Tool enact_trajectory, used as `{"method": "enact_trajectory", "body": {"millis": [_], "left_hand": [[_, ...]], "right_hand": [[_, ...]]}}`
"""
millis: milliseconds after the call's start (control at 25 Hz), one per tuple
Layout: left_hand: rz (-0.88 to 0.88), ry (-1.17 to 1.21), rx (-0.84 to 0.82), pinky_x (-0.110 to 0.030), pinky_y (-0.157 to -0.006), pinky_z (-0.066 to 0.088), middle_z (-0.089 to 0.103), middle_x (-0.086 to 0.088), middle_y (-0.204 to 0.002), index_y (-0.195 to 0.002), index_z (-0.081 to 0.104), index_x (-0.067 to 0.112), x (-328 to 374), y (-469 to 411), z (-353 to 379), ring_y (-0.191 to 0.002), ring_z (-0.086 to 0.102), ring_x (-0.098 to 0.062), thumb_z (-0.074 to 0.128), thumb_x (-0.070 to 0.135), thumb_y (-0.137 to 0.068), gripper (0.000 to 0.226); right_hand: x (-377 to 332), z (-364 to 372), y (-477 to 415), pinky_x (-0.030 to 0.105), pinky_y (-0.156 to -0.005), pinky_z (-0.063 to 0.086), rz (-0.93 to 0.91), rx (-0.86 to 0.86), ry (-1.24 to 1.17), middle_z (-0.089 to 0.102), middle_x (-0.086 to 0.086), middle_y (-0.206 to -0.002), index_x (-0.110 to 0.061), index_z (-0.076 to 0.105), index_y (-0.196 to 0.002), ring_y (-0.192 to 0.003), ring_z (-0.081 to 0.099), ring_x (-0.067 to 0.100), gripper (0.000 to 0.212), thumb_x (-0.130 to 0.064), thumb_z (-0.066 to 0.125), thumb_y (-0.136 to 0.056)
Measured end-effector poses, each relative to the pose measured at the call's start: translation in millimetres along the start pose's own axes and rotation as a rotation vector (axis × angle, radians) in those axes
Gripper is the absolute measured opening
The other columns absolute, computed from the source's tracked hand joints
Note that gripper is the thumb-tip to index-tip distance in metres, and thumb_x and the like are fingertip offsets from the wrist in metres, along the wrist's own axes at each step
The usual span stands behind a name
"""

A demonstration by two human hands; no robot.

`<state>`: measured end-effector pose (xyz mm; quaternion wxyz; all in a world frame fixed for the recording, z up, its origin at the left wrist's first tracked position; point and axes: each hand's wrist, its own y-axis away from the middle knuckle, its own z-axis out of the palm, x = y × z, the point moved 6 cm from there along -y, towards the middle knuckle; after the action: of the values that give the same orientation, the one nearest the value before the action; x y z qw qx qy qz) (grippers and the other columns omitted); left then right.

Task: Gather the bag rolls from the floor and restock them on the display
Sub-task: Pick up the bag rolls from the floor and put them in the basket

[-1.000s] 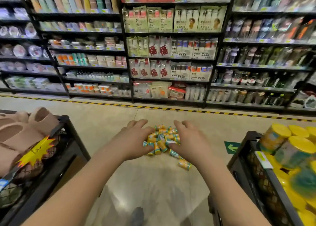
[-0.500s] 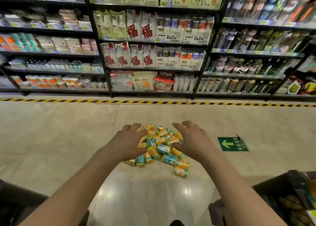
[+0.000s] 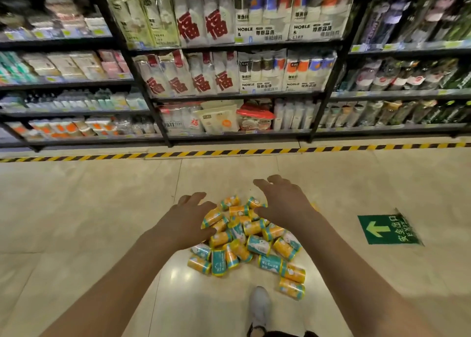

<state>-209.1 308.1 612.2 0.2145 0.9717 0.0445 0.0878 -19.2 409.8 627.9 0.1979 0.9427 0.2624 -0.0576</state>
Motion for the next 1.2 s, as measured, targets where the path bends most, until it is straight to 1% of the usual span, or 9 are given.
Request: {"method": "enact_trajectory", "body": {"millis": [120, 240, 440, 560, 720, 880, 1000, 1120, 1200], "left_hand": [[-0.022, 0.050, -0.013, -0.038, -0.115, 0.033, 0.012, 0.005, -0.166, -0.152, 0.034, 0.039, -15.6, -64.2, 16.3, -0.149, 0.017, -0.025, 0.058, 0.054, -0.094, 0.064], [-0.025, 0.097, -0.065, -0.035, -0.114, 0.034, 0.014, 0.009, -0.165, -0.152, 0.034, 0.041, -36.9, -140.7, 72.6, -0.148, 0.019, -0.023, 0.058, 0.055, -0.094, 0.064], [0.017, 0.060, -0.175, -0.043, -0.116, 0.033, 0.025, 0.001, -0.162, -0.149, 0.042, 0.038, -77.2, -280.4, 229.8, -0.145, 0.029, -0.030, 0.058, 0.066, -0.085, 0.072], [0.056, 0.011, -0.216, -0.047, -0.116, 0.032, 0.034, -0.007, -0.158, -0.146, 0.048, 0.033, -93.7, -352.5, 337.1, -0.144, 0.033, -0.034, 0.049, 0.075, -0.072, 0.085], [0.083, -0.038, -0.287, -0.049, -0.116, 0.031, 0.023, -0.006, -0.162, -0.152, 0.036, 0.034, -109.8, -420.2, 451.1, -0.146, 0.027, -0.037, 0.068, 0.053, -0.085, 0.077], [0.086, -0.057, -0.268, -0.051, -0.118, 0.030, 0.011, -0.007, -0.166, -0.158, 0.018, 0.038, -119.6, -465.1, 511.9, -0.149, 0.019, -0.040, 0.069, 0.048, -0.088, 0.087], [0.098, -0.062, -0.252, -0.055, -0.117, 0.030, 0.008, -0.009, -0.166, -0.159, 0.012, 0.038, -123.4, -489.8, 534.8, -0.149, 0.017, -0.043, 0.071, 0.042, -0.090, 0.091], [0.109, -0.004, -0.297, -0.054, -0.115, 0.033, 0.009, -0.008, -0.166, -0.159, 0.010, 0.039, -124.1, -507.7, 558.5, -0.149, 0.019, -0.041, 0.076, 0.033, -0.088, 0.097], [0.110, 0.093, -0.296, -0.053, -0.112, 0.038, 0.017, -0.008, -0.163, -0.156, 0.018, 0.037, -125.2, -513.0, 566.9, -0.145, 0.027, -0.039, 0.079, 0.021, -0.085, 0.095]], "right_hand": [[22.1, 21.3, -77.5, 0.042, -0.105, 0.039, -0.013, -0.032, -0.023, 0.038, 0.009, -0.150, -0.029, 0.030, -0.155, -0.133, 0.045, 0.031, 0.069, -0.046, 0.059, -0.094], [52.4, 93.6, -161.7, 0.042, -0.102, 0.040, 0.026, -0.087, -0.075, 0.042, 0.010, -0.144, -0.026, 0.034, -0.152, -0.128, 0.047, 0.032, 0.064, -0.043, 0.059, -0.095], [107.2, 288.9, -271.9, 0.045, -0.104, 0.043, 0.143, -0.176, -0.140, 0.045, 0.013, -0.139, -0.024, 0.038, -0.149, -0.128, 0.048, 0.035, 0.062, -0.039, 0.062, -0.094], [140.7, 419.2, -303.9, 0.043, -0.094, 0.046, 0.203, -0.193, -0.188, 0.049, 0.014, -0.134, -0.022, 0.045, -0.144, -0.123, 0.053, 0.037, 0.059, -0.034, 0.065, -0.090], [168.8, 561.6, -320.7, 0.045, -0.101, 0.044, 0.237, -0.338, -0.190, 0.044, 0.013, -0.141, -0.021, 0.042, -0.145, -0.131, 0.045, 0.036, 0.068, -0.045, 0.069, -0.088], [166.8, 628.2, -334.5, 0.044, -0.110, 0.035, 0.115, -0.258, -0.103, 0.048, 0.005, -0.138, -0.025, 0.043, -0.140, -0.131, 0.044, 0.029, 0.076, -0.057, 0.074, -0.078], [164.1, 652.3, -340.8, 0.042, -0.101, 0.038, 0.095, -0.218, -0.083, 0.047, 0.004, -0.136, -0.024, 0.035, -0.145, -0.127, 0.046, 0.029, 0.088, -0.057, 0.077, -0.075], [165.6, 656.6, -346.2, 0.042, -0.099, 0.038, 0.062, -0.200, -0.087, 0.048, 0.004, -0.133, -0.023, 0.034, -0.144, -0.126, 0.048, 0.029, 0.088, -0.056, 0.077, -0.075], [165.8, 654.7, -348.2, 0.042, -0.097, 0.039, 0.040, -0.204, -0.090, 0.050, 0.003, -0.130, -0.022, 0.038, -0.141, -0.123, 0.049, 0.028, 0.085, -0.056, 0.076, -0.074]]}}
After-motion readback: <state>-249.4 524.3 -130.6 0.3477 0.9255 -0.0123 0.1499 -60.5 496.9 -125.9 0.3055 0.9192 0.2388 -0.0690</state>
